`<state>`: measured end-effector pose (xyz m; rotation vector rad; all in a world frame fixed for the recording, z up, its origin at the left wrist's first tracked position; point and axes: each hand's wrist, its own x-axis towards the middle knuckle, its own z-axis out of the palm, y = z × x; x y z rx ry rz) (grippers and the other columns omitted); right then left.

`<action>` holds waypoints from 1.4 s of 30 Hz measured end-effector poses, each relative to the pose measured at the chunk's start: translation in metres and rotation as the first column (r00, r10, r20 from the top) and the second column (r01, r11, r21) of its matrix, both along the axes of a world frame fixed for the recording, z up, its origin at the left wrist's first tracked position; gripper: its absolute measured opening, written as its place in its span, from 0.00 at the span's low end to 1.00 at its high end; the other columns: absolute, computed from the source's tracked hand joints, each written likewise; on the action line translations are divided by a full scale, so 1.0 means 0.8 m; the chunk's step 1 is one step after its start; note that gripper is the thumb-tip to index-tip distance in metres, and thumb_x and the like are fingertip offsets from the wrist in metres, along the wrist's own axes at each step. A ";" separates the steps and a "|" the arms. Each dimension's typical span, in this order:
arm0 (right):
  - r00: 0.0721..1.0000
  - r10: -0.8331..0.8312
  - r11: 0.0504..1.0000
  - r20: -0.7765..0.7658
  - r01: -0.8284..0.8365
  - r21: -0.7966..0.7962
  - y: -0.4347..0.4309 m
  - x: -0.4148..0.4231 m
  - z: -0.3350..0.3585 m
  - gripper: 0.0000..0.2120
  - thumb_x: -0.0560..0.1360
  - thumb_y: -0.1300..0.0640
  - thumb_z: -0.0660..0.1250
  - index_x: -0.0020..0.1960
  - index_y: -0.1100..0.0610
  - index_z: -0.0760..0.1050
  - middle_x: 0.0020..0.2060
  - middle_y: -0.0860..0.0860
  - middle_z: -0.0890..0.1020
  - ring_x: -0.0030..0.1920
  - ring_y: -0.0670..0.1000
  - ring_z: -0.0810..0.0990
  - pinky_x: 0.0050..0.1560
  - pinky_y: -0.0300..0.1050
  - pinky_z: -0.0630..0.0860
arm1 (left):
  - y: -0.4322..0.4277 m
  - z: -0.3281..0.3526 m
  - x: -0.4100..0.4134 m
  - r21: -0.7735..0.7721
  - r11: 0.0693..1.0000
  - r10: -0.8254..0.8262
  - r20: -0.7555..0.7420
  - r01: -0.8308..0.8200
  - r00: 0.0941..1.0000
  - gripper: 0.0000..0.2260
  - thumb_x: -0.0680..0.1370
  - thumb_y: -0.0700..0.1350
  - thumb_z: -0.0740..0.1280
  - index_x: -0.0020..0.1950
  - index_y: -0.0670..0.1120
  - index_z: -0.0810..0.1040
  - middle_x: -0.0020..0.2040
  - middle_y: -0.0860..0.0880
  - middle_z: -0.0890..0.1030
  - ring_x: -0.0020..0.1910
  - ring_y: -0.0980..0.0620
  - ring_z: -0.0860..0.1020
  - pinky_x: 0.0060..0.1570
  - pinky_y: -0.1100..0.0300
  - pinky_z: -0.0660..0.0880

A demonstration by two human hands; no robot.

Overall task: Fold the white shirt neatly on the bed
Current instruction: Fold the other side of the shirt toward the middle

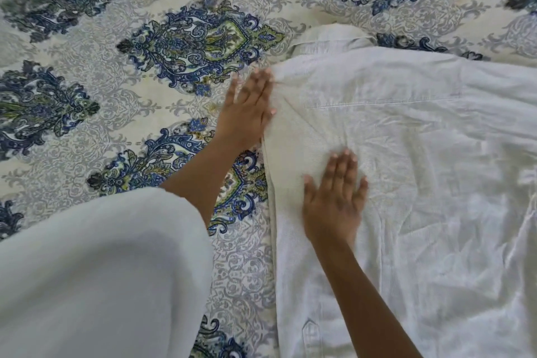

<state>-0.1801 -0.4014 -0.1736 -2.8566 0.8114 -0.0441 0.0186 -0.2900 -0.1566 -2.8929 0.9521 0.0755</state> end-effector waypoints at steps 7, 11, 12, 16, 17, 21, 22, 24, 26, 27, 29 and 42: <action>0.989 0.120 0.991 0.090 -0.125 0.057 -0.007 0.012 0.010 0.28 0.79 0.48 0.47 0.74 0.62 0.54 0.75 0.58 0.56 0.75 0.53 0.50 0.73 0.52 0.38 | -0.008 0.037 0.034 -0.558 0.745 0.389 -0.083 -0.366 0.918 0.13 0.76 0.35 0.60 0.55 0.44 0.79 0.57 0.42 0.74 0.59 0.42 0.69 0.54 0.60 0.59; 0.989 0.142 0.990 0.053 -0.143 0.015 -0.012 0.011 0.003 0.27 0.79 0.48 0.49 0.74 0.61 0.57 0.74 0.57 0.60 0.75 0.53 0.53 0.73 0.54 0.47 | -0.019 0.049 0.060 -0.355 0.889 0.269 -0.103 -0.288 0.958 0.09 0.76 0.42 0.65 0.55 0.47 0.79 0.58 0.43 0.71 0.60 0.43 0.67 0.57 0.54 0.63; 0.988 0.143 0.989 0.061 -0.145 0.019 -0.012 0.010 0.003 0.27 0.79 0.48 0.49 0.74 0.60 0.57 0.74 0.57 0.60 0.75 0.53 0.54 0.73 0.54 0.47 | -0.018 0.049 0.065 -0.317 0.905 0.262 -0.106 -0.282 0.959 0.09 0.76 0.43 0.66 0.55 0.47 0.79 0.59 0.43 0.71 0.61 0.42 0.66 0.58 0.52 0.64; 0.988 0.137 0.990 0.072 -0.138 0.006 -0.012 0.012 0.003 0.27 0.79 0.48 0.49 0.74 0.60 0.58 0.74 0.57 0.61 0.75 0.53 0.56 0.73 0.54 0.48 | -0.018 0.052 0.080 -0.278 0.915 0.265 -0.139 -0.294 0.954 0.07 0.76 0.43 0.65 0.51 0.45 0.80 0.59 0.42 0.71 0.62 0.41 0.66 0.58 0.48 0.65; 0.988 0.137 0.991 0.072 -0.137 0.001 -0.012 0.011 0.002 0.27 0.79 0.48 0.49 0.74 0.60 0.58 0.74 0.57 0.61 0.75 0.53 0.56 0.73 0.54 0.48 | -0.017 0.052 0.082 -0.270 0.923 0.249 -0.128 -0.275 0.960 0.06 0.76 0.43 0.64 0.50 0.44 0.80 0.58 0.42 0.72 0.62 0.41 0.66 0.58 0.47 0.65; 0.989 0.131 0.991 0.070 -0.131 0.000 -0.012 0.012 0.000 0.27 0.79 0.48 0.52 0.74 0.60 0.58 0.74 0.56 0.61 0.75 0.53 0.55 0.73 0.54 0.49 | -0.011 0.048 0.094 -0.430 0.835 0.329 -0.108 -0.343 0.938 0.06 0.76 0.42 0.63 0.49 0.42 0.79 0.56 0.42 0.73 0.60 0.43 0.68 0.56 0.52 0.66; 0.989 0.130 0.991 0.064 -0.130 -0.005 -0.012 0.012 0.000 0.27 0.79 0.48 0.52 0.74 0.60 0.58 0.74 0.56 0.61 0.75 0.53 0.55 0.74 0.54 0.49 | -0.011 0.047 0.093 -0.500 0.773 0.363 -0.157 -0.391 0.919 0.06 0.76 0.42 0.64 0.50 0.42 0.79 0.56 0.41 0.73 0.60 0.43 0.68 0.56 0.55 0.65; 0.990 0.131 0.991 0.055 -0.131 -0.011 -0.011 0.013 0.000 0.27 0.79 0.47 0.51 0.74 0.60 0.58 0.74 0.56 0.61 0.75 0.53 0.56 0.73 0.54 0.49 | -0.011 0.044 0.087 -0.582 0.663 0.354 -0.312 -0.472 0.882 0.06 0.75 0.41 0.66 0.51 0.43 0.79 0.58 0.41 0.71 0.62 0.44 0.66 0.59 0.57 0.63; 0.990 0.130 0.991 0.051 -0.130 -0.013 -0.011 0.012 0.001 0.27 0.79 0.47 0.50 0.74 0.60 0.58 0.74 0.56 0.61 0.75 0.53 0.56 0.73 0.54 0.48 | -0.012 0.040 0.078 -0.594 0.622 0.309 -0.414 -0.511 0.856 0.07 0.75 0.39 0.67 0.52 0.45 0.80 0.58 0.42 0.69 0.62 0.43 0.65 0.63 0.54 0.64; 0.990 0.131 0.991 0.051 -0.130 -0.012 -0.011 0.012 0.001 0.27 0.79 0.47 0.50 0.74 0.60 0.58 0.74 0.56 0.60 0.75 0.53 0.56 0.73 0.54 0.48 | -0.011 0.039 0.074 -0.591 0.622 0.296 -0.431 -0.514 0.853 0.07 0.75 0.38 0.66 0.52 0.45 0.80 0.57 0.42 0.68 0.63 0.43 0.65 0.63 0.52 0.65; 0.990 0.128 0.992 0.050 -0.128 -0.013 -0.011 0.012 0.001 0.27 0.79 0.47 0.50 0.74 0.60 0.58 0.74 0.56 0.61 0.75 0.53 0.56 0.73 0.54 0.49 | -0.008 0.038 0.073 -0.566 0.648 0.288 -0.437 -0.509 0.852 0.07 0.75 0.38 0.67 0.52 0.44 0.80 0.59 0.41 0.69 0.63 0.42 0.65 0.64 0.51 0.65; 0.990 0.128 0.992 0.067 -0.129 0.009 -0.012 0.013 0.003 0.27 0.79 0.48 0.51 0.73 0.60 0.60 0.74 0.56 0.62 0.75 0.54 0.57 0.73 0.55 0.49 | -0.022 0.065 0.110 -0.068 0.991 0.104 -0.173 -0.117 0.979 0.07 0.76 0.43 0.65 0.49 0.43 0.81 0.59 0.42 0.72 0.63 0.41 0.66 0.62 0.45 0.62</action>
